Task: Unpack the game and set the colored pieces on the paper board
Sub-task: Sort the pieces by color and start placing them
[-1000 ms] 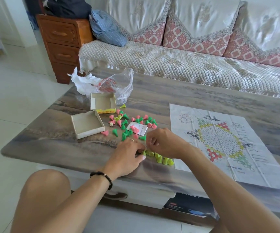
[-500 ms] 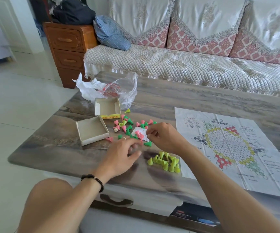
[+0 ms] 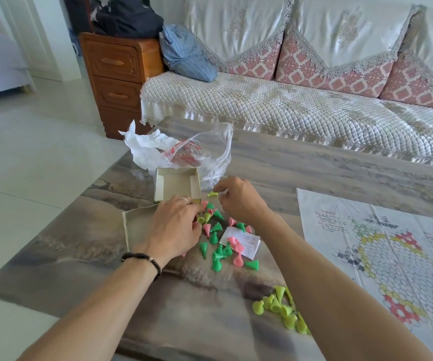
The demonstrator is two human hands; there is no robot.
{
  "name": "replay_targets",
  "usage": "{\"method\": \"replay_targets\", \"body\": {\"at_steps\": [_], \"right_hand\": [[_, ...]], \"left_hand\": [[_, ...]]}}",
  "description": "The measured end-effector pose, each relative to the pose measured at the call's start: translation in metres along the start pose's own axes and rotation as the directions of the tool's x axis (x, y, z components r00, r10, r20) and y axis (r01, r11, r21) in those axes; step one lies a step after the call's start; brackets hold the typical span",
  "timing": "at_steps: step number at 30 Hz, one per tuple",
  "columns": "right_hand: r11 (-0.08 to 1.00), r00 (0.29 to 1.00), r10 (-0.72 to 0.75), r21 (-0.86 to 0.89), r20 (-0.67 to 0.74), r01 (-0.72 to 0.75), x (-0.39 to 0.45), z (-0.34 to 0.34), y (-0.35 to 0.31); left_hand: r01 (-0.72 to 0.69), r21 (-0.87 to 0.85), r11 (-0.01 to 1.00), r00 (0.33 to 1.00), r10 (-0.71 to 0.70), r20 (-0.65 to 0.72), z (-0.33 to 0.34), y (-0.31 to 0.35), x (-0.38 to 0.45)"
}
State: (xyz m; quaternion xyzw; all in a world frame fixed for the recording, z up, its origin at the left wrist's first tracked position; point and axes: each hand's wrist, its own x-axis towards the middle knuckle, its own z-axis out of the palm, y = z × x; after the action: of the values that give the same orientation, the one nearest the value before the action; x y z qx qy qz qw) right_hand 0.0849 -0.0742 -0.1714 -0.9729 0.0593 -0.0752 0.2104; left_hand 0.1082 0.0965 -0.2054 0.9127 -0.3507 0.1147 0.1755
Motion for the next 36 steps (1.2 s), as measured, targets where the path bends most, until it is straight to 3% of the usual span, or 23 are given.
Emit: {"method": "replay_targets", "body": {"at_steps": [7, 13, 17, 23, 26, 31, 36], "right_hand": [[0.981, 0.993, -0.027, -0.188, 0.113, 0.048, 0.034, 0.02, 0.008], [0.995, 0.989, -0.092, -0.015, 0.113, 0.095, 0.01, -0.005, 0.002], [0.978, 0.957, -0.185, -0.057, 0.222, 0.202, -0.008, -0.012, -0.006], [0.976, 0.963, -0.154, -0.12, 0.222, 0.184, -0.005, 0.007, -0.012], [0.986, 0.968, -0.131, -0.07, 0.212, 0.149, -0.006, 0.006, -0.014], [0.996, 0.988, -0.079, 0.056, 0.135, 0.072, -0.013, -0.01, -0.01], [0.995, 0.997, -0.043, 0.097, 0.069, 0.037, -0.041, -0.035, -0.002]], "left_hand": [[-0.05, 0.048, 0.998, 0.998, 0.047, 0.051, 0.0, -0.005, 0.012], [-0.013, 0.032, 0.999, 0.998, 0.011, 0.068, -0.005, -0.003, 0.015], [0.139, -0.12, 0.983, 0.99, -0.136, 0.034, -0.008, -0.006, 0.011], [0.14, -0.164, 0.976, 0.99, -0.142, -0.002, -0.012, -0.007, 0.0], [0.132, -0.192, 0.972, 0.99, -0.139, -0.019, -0.012, -0.006, 0.0], [0.078, -0.394, 0.916, 0.988, -0.124, -0.092, -0.022, -0.003, -0.003], [0.033, -0.531, 0.847, 0.995, -0.078, -0.062, -0.032, 0.015, -0.011]]}}
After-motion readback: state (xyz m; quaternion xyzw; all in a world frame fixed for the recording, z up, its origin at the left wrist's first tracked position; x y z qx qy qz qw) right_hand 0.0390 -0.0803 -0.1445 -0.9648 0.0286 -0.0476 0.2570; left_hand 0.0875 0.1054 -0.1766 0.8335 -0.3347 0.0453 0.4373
